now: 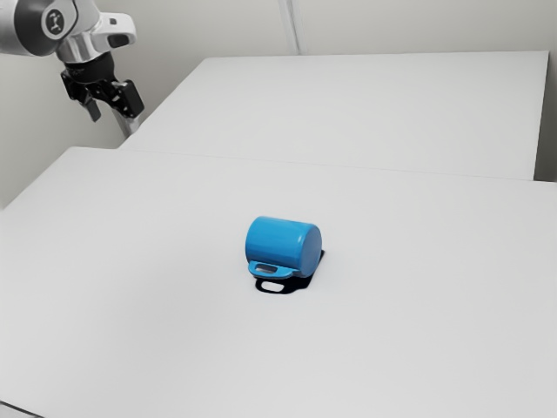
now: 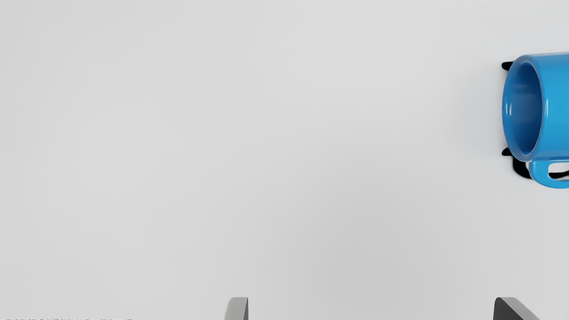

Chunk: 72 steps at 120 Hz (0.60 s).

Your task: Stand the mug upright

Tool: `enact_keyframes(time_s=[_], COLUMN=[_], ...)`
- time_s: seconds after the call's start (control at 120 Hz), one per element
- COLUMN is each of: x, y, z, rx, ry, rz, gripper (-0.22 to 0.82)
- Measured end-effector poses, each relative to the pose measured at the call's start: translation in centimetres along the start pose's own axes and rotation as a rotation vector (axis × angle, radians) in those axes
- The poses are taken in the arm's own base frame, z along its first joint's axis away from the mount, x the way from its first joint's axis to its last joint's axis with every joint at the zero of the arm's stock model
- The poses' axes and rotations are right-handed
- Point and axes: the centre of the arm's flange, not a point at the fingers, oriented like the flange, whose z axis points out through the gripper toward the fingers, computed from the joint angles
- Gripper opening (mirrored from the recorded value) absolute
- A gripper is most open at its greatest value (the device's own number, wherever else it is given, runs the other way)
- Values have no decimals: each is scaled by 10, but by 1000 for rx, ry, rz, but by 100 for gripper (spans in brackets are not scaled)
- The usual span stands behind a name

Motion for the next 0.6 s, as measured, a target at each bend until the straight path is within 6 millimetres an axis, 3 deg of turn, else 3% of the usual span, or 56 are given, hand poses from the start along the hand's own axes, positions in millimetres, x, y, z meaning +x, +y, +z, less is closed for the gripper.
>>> enact_keyframes(time_s=[0.333,0.425,0.6], x=[0,-1,-8], y=[-4,3,14], z=[13,34,98], rx=[-9,-110,-395], ry=[-10,-36,-129], rz=[-69,-95,-195], gripper=[60,60,60])
